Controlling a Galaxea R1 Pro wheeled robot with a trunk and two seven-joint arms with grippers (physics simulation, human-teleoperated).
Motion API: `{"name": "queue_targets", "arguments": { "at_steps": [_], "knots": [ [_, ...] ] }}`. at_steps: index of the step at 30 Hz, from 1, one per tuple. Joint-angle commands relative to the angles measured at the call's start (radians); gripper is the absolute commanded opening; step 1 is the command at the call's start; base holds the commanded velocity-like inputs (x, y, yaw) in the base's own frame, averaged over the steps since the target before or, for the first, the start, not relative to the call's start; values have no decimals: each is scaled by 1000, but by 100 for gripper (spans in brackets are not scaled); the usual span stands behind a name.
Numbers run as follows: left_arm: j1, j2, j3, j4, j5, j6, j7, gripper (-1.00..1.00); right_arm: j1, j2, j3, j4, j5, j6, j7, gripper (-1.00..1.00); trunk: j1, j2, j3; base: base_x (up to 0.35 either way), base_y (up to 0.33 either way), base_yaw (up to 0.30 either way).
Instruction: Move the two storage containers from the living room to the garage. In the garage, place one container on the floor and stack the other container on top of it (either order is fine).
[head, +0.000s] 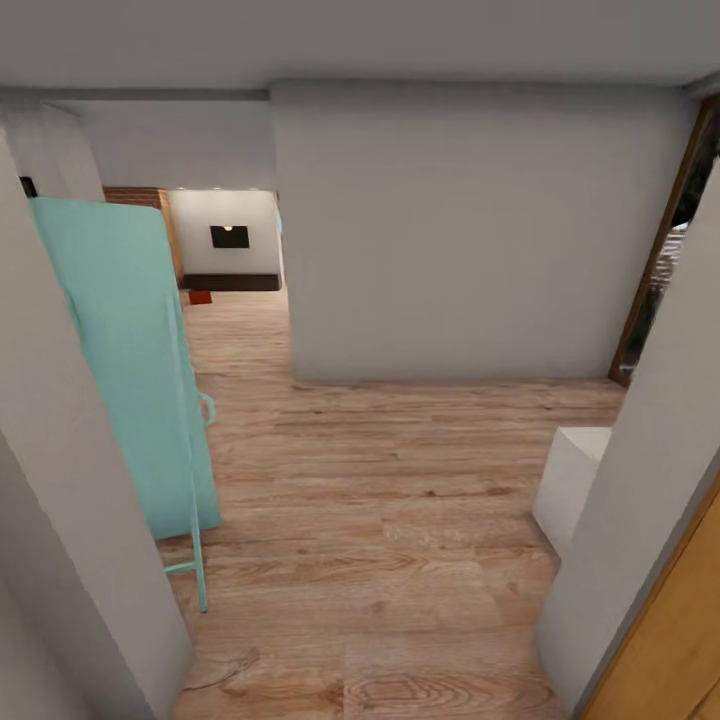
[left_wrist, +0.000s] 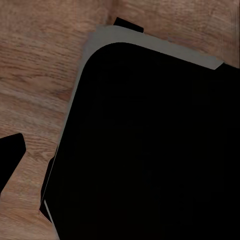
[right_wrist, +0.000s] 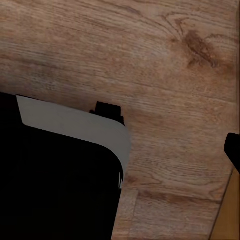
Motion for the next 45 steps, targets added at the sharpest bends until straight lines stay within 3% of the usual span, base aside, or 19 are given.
{"name": "queue_targets", "arguments": {
  "at_steps": [1, 45],
  "knots": [
    [0, 0, 1, -3, 4, 7, 3, 100, -1, 1, 8, 3, -9, -5, 1, 100, 1, 0, -1, 323, 0, 0],
    [0, 0, 1, -3, 4, 7, 3, 100, -1, 1, 8, 3, -9, -5, 1, 100, 1, 0, -1, 323, 0, 0]
  ]
}}
